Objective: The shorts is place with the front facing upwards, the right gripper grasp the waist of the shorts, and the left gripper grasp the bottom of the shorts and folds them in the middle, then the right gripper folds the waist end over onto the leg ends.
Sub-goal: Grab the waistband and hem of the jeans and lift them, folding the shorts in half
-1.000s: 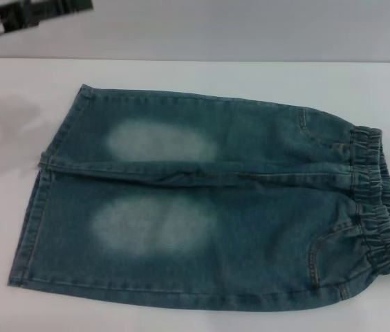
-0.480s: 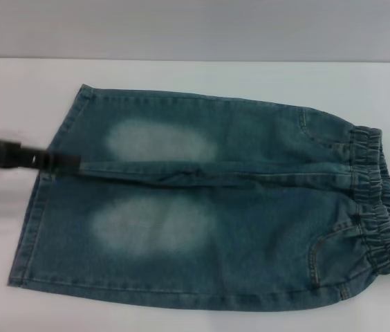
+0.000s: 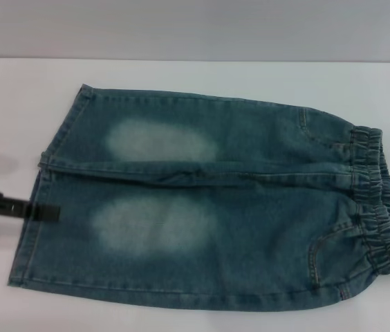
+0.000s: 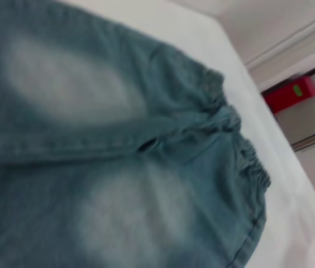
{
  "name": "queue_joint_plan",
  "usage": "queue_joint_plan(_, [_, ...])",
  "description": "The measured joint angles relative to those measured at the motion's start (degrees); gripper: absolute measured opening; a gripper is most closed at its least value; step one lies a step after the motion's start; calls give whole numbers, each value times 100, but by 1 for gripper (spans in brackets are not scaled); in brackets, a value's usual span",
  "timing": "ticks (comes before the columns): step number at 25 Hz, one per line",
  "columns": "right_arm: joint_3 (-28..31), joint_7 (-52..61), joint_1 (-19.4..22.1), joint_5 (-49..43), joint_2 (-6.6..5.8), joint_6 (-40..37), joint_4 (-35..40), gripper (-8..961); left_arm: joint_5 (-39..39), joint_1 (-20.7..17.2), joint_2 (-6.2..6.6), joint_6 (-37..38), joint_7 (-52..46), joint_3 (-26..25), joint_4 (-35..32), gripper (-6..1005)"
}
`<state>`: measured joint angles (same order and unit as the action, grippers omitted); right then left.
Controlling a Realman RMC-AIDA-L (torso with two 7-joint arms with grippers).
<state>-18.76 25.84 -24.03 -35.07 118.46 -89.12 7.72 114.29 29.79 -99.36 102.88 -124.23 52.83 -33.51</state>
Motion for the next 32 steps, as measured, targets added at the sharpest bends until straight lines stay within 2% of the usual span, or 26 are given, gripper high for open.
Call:
queue_joint_plan(4, [-65,-17,-26,-44,0,97,74,608,172,-27,-16,-36,-144,-1,42,765])
queue_joint_plan(11, [-76,-44,-71,-102,-9,210,101,608,848,-43,-154,-300,-533,-1,158,765])
queue_joint_plan(25, [-131,-56,-113,-115,-67,222,98,608,1402,-146,-96,-793,-1233,-68,222,765])
queue_joint_plan(32, [-244,-55,-128,-115,-77,222,98,607,1527,-148,-124,-791,-1266,-71,223,765])
